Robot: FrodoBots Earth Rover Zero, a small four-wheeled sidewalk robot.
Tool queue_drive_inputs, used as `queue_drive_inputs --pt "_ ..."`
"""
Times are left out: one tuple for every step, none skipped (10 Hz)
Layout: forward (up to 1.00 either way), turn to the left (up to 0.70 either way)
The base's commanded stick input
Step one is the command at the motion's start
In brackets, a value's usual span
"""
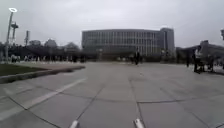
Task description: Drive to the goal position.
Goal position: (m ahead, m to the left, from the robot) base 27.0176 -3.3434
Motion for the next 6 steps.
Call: queue_drive_inputs --pt "0.85 -0.03" --pt "0.85 -0.03" --pt "0.85 -0.03" --pt "0.85 -0.03" --pt "0.85 -0.03" --pt "0.85 -0.03"
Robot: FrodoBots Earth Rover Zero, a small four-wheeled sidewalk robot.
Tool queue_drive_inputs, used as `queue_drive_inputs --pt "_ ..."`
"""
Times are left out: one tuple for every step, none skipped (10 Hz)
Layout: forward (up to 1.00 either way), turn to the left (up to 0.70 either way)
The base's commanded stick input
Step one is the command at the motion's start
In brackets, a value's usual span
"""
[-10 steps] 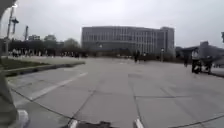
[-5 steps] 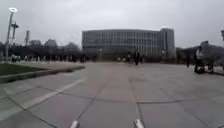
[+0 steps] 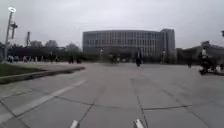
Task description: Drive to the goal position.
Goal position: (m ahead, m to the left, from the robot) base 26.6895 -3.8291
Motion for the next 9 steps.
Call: queue_drive_inputs --pt "0.85 -0.03" --pt "0.85 -0.03" --pt "0.85 -0.03" --pt "0.85 -0.03" --pt "0.85 -0.03" --pt "0.85 -0.03" --pt "0.85 -0.03" --pt "0.85 -0.03" --pt "0.85 -0.03"
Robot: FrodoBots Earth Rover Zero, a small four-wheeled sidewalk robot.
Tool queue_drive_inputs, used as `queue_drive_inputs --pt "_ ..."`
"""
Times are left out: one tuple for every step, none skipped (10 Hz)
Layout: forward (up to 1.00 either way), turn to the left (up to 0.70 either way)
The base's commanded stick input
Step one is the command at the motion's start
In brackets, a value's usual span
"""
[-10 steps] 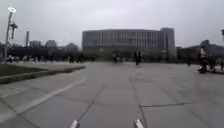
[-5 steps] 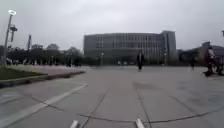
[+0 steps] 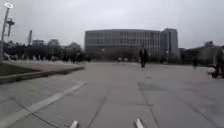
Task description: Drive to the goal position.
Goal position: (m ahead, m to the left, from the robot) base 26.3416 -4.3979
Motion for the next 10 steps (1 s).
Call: queue_drive_inputs --pt "0.85 -0.03" --pt "0.85 -0.03" --pt "0.85 -0.03" --pt "0.85 -0.03" --pt "0.85 -0.03" --pt "0.85 -0.33" --pt "0.85 -0.34" --pt "0.85 -0.34" --pt "0.85 -0.34" --pt "0.85 -0.34"
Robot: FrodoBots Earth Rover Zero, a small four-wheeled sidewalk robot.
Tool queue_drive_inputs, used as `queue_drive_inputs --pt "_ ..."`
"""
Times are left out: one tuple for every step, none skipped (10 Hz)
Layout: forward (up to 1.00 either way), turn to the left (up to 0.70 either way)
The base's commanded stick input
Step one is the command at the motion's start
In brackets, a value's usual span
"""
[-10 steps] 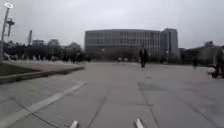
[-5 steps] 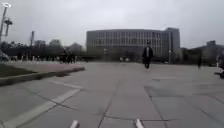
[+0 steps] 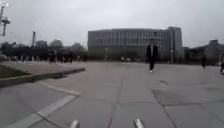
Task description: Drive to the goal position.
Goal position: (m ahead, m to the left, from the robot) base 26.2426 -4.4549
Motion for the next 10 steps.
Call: queue_drive_inputs --pt "0.85 -0.14" --pt "0.85 -0.03" --pt "0.85 -0.03" --pt "0.85 -0.03" --pt "0.85 -0.03" --pt "0.85 -0.03" --pt "0.85 -0.03" --pt "0.85 -0.03" --pt "0.85 -0.03" --pt "0.85 -0.03"
